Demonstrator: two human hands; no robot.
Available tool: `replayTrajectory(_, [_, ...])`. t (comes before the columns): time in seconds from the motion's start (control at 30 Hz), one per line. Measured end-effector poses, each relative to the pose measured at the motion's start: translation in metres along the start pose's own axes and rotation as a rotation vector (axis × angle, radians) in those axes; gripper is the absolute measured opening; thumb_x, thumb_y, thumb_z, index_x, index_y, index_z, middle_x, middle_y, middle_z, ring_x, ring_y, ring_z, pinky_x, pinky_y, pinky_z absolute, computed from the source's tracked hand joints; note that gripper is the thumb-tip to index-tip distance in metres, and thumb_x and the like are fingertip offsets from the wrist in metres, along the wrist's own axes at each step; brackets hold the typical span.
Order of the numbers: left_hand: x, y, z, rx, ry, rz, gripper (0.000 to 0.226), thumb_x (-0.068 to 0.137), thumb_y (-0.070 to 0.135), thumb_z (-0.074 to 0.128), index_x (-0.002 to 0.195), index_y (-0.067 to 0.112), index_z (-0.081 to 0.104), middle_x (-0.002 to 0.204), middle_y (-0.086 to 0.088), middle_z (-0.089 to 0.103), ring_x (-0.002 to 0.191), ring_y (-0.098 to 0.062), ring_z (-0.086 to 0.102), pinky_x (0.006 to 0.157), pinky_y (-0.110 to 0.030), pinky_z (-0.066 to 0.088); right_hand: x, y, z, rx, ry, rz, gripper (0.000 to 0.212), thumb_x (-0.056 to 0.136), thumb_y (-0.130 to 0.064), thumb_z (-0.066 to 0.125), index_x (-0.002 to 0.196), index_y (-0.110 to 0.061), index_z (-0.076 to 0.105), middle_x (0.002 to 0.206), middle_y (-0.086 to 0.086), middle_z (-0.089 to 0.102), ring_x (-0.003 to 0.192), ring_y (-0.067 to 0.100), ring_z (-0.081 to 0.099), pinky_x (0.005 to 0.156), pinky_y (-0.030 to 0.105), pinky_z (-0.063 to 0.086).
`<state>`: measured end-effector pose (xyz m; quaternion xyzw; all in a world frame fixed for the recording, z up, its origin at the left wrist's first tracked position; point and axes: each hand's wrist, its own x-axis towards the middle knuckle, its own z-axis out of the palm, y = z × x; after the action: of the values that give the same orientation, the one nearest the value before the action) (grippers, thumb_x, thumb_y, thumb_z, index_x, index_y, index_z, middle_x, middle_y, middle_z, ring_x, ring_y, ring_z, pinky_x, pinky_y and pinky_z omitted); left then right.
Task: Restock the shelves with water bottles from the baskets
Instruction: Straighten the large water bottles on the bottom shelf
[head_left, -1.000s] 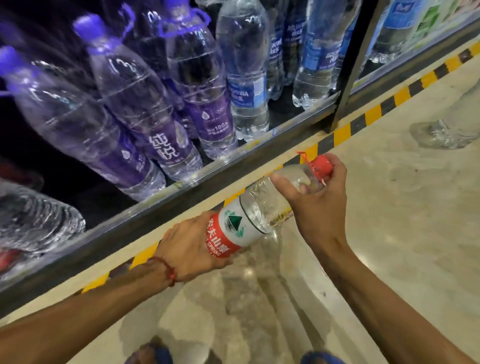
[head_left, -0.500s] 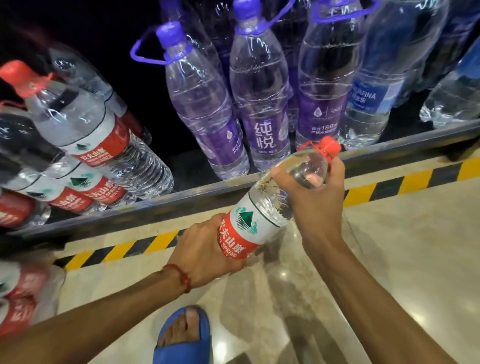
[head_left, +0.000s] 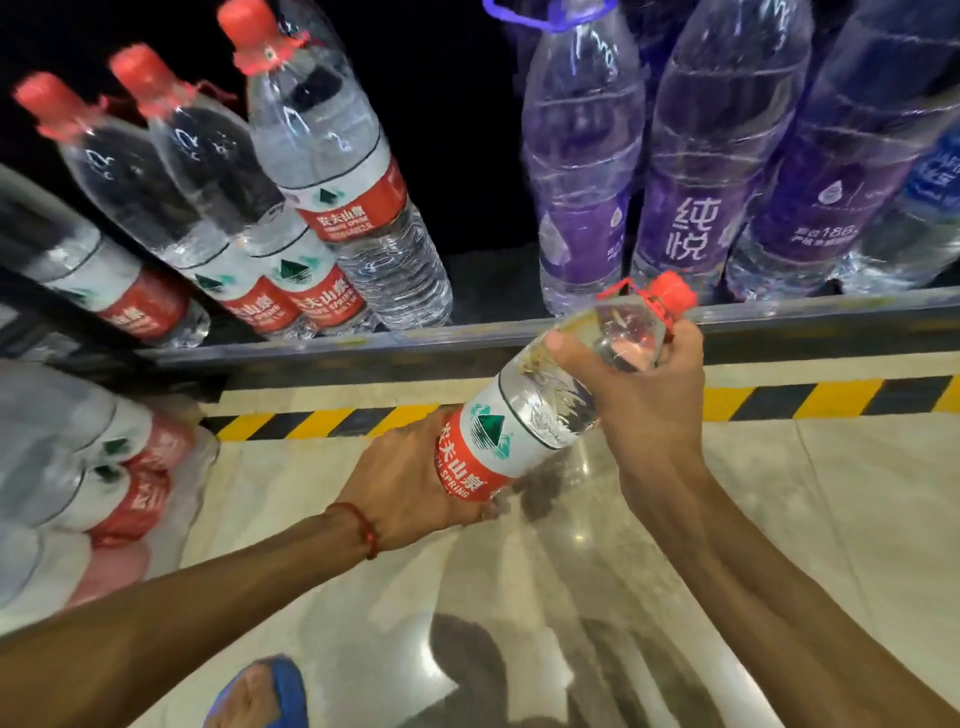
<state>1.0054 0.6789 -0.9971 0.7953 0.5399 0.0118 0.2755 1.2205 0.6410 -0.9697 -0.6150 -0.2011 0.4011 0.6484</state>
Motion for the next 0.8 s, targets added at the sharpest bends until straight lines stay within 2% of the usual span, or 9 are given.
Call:
replayTrajectory(0.07, [-0.006,-0.023,-0.004,0.003,0.046,0.000,0.098,0.057,0.074,0.086,0.140,0.038,0.046,0.121,0.018,0.066,0.100,-0.006,0.065,0.088,-0.025,0.056,-0.011,0.001,0.018,-0.010,-0.030,-0.015,0.072,0.067,-0.019,0.098,0.126,-0.020,0.057,0.112,-0.002,0.074,0.098,0.015,0.075,0.093,0.046,0.062])
replayTrajectory(0.17, [-0.016,-0.055,-0.011,-0.007,0.120,-0.029,0.094,0.055,0.072,0.085,0.136,0.041,0.047,0.119,0.018,0.067,0.102,-0.009,0.067,0.089,-0.036,0.059,-0.029,0.001,0.050,-0.031,-0.079,-0.067,0.069,0.067,-0.016,0.098,0.125,-0.017,0.059,0.104,-0.004,0.076,0.093,0.013,0.076,0.090,0.044,0.063])
replayTrajectory(0.3, [-0.030,-0.094,-0.024,-0.117,0.213,-0.028,0.092,0.056,0.073,0.085,0.134,0.040,0.050,0.114,0.024,0.063,0.100,-0.005,0.066,0.088,-0.031,0.059,-0.049,-0.003,0.097,-0.105,-0.154,-0.173,0.071,0.068,-0.017,0.098,0.126,-0.016,0.059,0.104,-0.005,0.074,0.092,0.008,0.073,0.083,0.027,0.060])
replayTrajectory(0.43, [-0.038,-0.124,-0.042,-0.192,0.295,-0.024,0.087,0.057,0.068,0.088,0.129,0.040,0.051,0.111,0.024,0.064,0.098,-0.005,0.066,0.085,-0.029,0.060,-0.067,-0.019,0.145,-0.188,-0.245,-0.237,0.083,0.064,-0.023,0.101,0.132,-0.022,0.053,0.117,-0.008,0.071,0.101,0.002,0.071,0.085,0.021,0.057])
replayTrajectory(0.53, [-0.040,-0.141,-0.061,-0.255,0.330,-0.049,0.085,0.056,0.069,0.089,0.126,0.038,0.052,0.114,0.016,0.069,0.097,-0.007,0.069,0.084,-0.033,0.063,-0.082,-0.033,0.180,-0.205,-0.300,-0.327,0.085,0.063,-0.021,0.101,0.132,-0.022,0.051,0.119,-0.010,0.071,0.103,0.000,0.071,0.089,0.022,0.059])
replayTrajectory(0.67, [-0.050,-0.163,-0.088,-0.383,0.413,-0.001,0.084,0.062,0.056,0.093,0.131,0.030,0.053,0.116,0.013,0.068,0.098,-0.008,0.068,0.085,-0.028,0.061,-0.095,-0.044,0.219,-0.255,-0.390,-0.406,0.086,0.062,-0.018,0.102,0.131,-0.019,0.049,0.118,-0.007,0.072,0.106,0.005,0.072,0.095,0.030,0.059])
replayTrajectory(0.77, [-0.062,-0.180,-0.101,-0.430,0.430,-0.013,0.082,0.062,0.053,0.094,0.129,0.030,0.052,0.115,0.013,0.067,0.097,-0.008,0.067,0.085,-0.026,0.060,-0.106,-0.047,0.243,-0.316,-0.472,-0.436,0.089,0.062,-0.014,0.101,0.133,-0.017,0.047,0.116,-0.009,0.070,0.102,-0.003,0.069,0.089,0.016,0.054])
replayTrajectory(0.8, [-0.064,-0.186,-0.103,-0.444,0.441,-0.022,0.084,0.062,0.052,0.095,0.130,0.029,0.052,0.116,0.012,0.066,0.098,-0.009,0.067,0.086,-0.026,0.059,-0.109,-0.047,0.251,-0.337,-0.494,-0.461,0.088,0.062,-0.015,0.101,0.132,-0.017,0.048,0.116,-0.009,0.069,0.102,-0.004,0.068,0.089,0.016,0.053])
